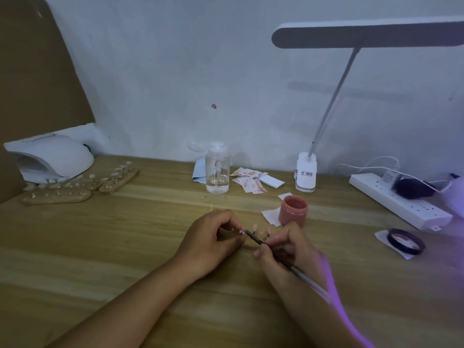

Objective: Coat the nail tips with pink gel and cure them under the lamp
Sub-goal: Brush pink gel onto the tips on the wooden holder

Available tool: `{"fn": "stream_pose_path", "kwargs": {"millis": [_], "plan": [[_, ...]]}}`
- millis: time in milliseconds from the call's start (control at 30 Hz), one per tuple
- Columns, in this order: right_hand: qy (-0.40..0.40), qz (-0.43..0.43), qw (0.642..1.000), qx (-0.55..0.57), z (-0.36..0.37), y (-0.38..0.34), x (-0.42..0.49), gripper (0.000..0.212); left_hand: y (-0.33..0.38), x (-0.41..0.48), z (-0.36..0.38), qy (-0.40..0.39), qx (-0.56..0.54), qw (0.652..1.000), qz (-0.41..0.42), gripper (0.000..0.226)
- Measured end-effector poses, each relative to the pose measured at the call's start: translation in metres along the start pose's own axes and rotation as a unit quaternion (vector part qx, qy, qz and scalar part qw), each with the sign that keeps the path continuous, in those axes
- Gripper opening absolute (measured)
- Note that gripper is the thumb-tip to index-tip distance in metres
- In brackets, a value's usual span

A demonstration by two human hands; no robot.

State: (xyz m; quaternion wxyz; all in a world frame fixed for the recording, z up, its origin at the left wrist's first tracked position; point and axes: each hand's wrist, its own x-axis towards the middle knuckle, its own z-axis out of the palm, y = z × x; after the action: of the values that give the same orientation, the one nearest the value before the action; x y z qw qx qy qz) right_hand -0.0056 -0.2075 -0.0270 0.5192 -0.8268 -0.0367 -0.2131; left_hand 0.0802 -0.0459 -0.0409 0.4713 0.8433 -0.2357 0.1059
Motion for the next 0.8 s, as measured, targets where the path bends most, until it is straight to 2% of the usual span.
{"fn": "stream_pose_path", "kwargs": {"millis": [133, 500, 800], "plan": [[-0.006, -0.008, 1.0, -0.006, 0.0007, 0.0, -0.0007, 0.019, -0.0002, -0.0005, -0.0006, 0.002, 0.007, 1.0, 0.0, 0.009], [0.054, -0.074, 0.995, -0.05, -0.0008, -0.0009, -0.0049, 0.029, -0.0016, -0.0012, -0.0008, 0.018, 0.018, 0.999, -0.029, 0.018], [0.059, -0.08, 0.994, -0.038, -0.0003, -0.0025, -0.0055, 0.028, -0.0035, 0.0003, 0.0002, 0.019, 0.027, 0.999, -0.037, 0.011]]}}
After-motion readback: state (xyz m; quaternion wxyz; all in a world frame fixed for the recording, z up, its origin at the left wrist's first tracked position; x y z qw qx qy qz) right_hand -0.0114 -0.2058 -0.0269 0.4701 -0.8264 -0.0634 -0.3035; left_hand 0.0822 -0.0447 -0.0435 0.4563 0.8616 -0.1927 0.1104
